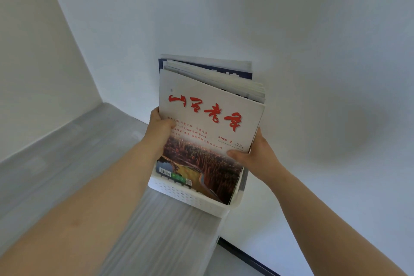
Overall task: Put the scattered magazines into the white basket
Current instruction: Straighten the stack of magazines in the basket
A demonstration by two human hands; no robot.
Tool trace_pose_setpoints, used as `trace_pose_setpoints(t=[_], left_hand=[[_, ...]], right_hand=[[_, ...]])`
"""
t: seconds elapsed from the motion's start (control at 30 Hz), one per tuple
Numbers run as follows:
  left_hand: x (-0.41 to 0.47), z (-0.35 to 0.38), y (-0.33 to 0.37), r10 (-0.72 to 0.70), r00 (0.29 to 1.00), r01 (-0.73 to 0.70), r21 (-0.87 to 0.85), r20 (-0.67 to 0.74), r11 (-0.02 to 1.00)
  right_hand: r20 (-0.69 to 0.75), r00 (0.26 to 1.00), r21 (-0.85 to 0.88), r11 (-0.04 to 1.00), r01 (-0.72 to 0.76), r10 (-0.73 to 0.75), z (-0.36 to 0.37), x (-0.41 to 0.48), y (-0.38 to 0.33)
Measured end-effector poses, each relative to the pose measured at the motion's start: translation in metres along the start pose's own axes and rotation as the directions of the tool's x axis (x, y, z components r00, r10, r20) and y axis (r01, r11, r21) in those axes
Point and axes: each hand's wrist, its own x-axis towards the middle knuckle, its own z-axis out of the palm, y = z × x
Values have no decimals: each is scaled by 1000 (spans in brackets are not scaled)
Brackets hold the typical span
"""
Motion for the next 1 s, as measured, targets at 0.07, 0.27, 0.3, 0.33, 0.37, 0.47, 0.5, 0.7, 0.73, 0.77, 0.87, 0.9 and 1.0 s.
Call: trace_pose_setpoints(t=[0.07,0.27,0.3,0.33,0.37,0.47,0.5,0.7,0.73,0.77,0.87,0.9,1.0], left_hand=[[2,1,0,-3,1000,3,-32,-2,999],[7,-5,12,92,995,-89,-65,37,994],[10,-6,16,100,993,-95,-76,63,993],[13,-7,19,102,991,-95,-86,81,992],[15,-8,22,96,991,-88,-94,92,992],[23,-12,28,79,980,-68,-65,182,996],[23,-12,30,65,975,-56,-44,214,997],[19,-8,33,95,989,-108,119,112,987],[18,-9,32,103,991,-114,126,90,986],[18,-11,31,110,991,-119,129,78,985],[20,-11,30,108,992,-117,161,61,980],[21,-9,31,103,993,-111,180,53,977],[21,-3,32,86,996,-89,228,24,970]], right_hand=[[-18,1000,22,1000,6,-5,0,1,1],[-41,999,86,996,-25,28,-2,-4,8],[-37,999,76,997,-32,35,-2,-6,9],[-34,998,68,997,-41,43,-2,-6,8],[-32,998,64,996,-55,57,-1,-5,8],[-26,994,78,992,-103,106,2,2,3],[-34,992,88,989,-119,123,3,5,1],[-101,967,4,972,-237,236,5,16,-7],[-108,965,-11,970,-242,240,5,17,-7],[-114,964,-23,969,-244,240,5,17,-6],[-116,965,-52,969,-241,234,3,15,-6],[-110,969,-53,972,-229,222,1,15,-6],[-99,976,-27,980,-199,196,-3,9,-4]])
